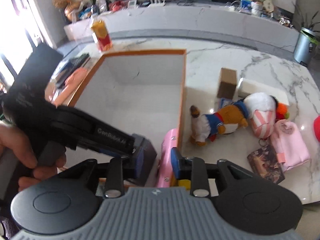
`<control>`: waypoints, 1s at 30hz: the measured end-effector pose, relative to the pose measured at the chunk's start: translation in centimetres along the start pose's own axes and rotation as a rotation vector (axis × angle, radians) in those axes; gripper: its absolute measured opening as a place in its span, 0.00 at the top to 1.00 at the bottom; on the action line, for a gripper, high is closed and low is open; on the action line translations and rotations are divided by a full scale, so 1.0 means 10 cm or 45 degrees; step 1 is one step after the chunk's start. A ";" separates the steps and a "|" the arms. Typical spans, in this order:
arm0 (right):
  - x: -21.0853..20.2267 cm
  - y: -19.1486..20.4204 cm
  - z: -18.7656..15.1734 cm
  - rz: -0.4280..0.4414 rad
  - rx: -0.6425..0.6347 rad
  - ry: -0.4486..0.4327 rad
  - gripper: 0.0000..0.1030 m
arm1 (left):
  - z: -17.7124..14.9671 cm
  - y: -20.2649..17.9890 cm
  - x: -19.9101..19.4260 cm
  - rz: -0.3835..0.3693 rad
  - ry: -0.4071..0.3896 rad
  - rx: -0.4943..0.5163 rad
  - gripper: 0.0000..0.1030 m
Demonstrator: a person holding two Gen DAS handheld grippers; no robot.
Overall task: Organize objects
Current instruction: 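Lower the gift box and pink wallet into the orange box and open both tools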
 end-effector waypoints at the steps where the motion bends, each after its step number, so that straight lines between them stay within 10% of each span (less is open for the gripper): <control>1: -0.04 -0.07 0.01 -0.026 0.017 -0.017 0.64 | 0.00 0.00 0.01 -0.007 0.003 -0.010 0.57; 11: 0.14 -0.38 -0.22 0.090 0.331 0.029 0.68 | 0.00 -0.07 0.08 0.000 -0.035 -0.026 0.57; 17: 0.24 -0.27 -0.26 0.204 0.380 0.059 0.83 | -0.04 -0.14 0.11 -0.069 -0.001 -0.081 0.65; 30: 0.27 -0.23 -0.31 0.224 0.377 0.077 0.79 | -0.09 -0.10 0.13 -0.086 0.041 -0.084 0.59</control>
Point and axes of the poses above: each gripper's, at about its wrist camera, not at the fingertips, and x roughly the way its jaws point, y to its left, z to its top, the point moved 10 cm from there along x, roughly the way its jaws point, and after that the axes turned 14 degrees about -x, right-handed, at the moved point
